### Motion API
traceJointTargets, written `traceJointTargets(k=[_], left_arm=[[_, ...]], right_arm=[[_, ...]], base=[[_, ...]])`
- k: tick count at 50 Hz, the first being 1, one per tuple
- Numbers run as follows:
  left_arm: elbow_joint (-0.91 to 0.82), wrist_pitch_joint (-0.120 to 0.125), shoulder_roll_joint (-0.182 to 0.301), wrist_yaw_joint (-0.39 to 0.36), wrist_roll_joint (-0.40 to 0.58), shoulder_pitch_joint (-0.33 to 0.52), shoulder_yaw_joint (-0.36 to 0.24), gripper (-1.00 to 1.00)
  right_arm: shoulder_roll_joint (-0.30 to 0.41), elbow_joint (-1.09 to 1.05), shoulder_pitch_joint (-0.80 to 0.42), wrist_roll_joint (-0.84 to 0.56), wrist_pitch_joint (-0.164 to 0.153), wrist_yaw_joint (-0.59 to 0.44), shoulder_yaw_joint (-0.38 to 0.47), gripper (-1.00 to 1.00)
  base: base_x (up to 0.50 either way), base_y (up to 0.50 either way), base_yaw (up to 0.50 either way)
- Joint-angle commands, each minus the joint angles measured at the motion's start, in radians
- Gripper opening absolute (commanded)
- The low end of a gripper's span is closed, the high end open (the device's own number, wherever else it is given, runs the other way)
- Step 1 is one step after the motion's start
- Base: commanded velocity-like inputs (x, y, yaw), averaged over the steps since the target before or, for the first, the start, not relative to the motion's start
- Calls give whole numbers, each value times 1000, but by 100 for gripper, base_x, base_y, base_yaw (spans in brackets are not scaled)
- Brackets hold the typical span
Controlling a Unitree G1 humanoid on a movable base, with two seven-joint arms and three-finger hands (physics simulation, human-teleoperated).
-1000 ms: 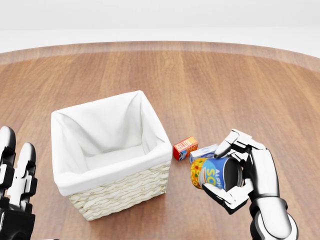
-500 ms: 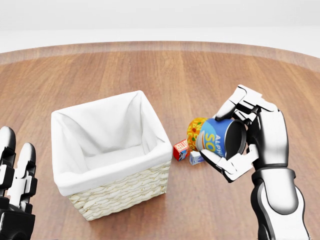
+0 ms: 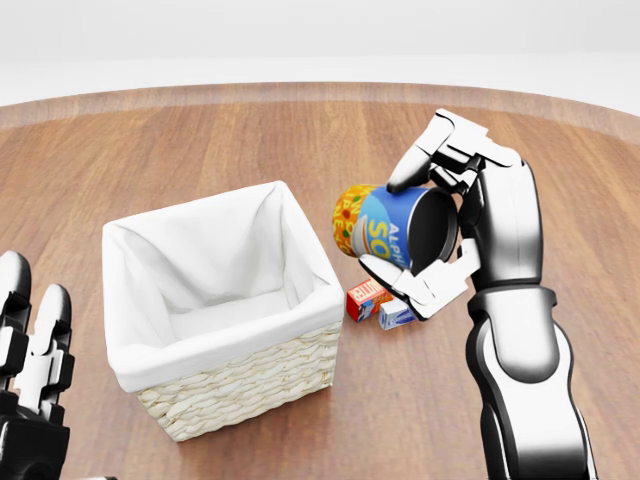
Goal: Pick up the alphabet soup and put it in the basket.
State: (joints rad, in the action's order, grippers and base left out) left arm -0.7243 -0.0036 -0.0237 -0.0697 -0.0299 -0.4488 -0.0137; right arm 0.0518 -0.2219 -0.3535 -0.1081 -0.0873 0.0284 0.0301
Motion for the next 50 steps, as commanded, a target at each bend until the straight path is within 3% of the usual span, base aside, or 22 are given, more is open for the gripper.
traceJointTargets(k=[1, 13, 50], left_arm=[[5, 3, -2, -4, 2, 5, 0, 100], [22, 16, -4, -11, -10, 30, -22, 100], [-1, 7, -6, -18, -11, 1, -14, 100]], right_arm=[[-30, 7, -56, -55, 0, 20, -36, -100], [-70, 32, -90, -125, 0, 23, -85, -100], [-211, 269, -203, -269, 0, 87, -179, -100]], base=[[0, 0, 0], [0, 0, 0], [0, 0, 0]])
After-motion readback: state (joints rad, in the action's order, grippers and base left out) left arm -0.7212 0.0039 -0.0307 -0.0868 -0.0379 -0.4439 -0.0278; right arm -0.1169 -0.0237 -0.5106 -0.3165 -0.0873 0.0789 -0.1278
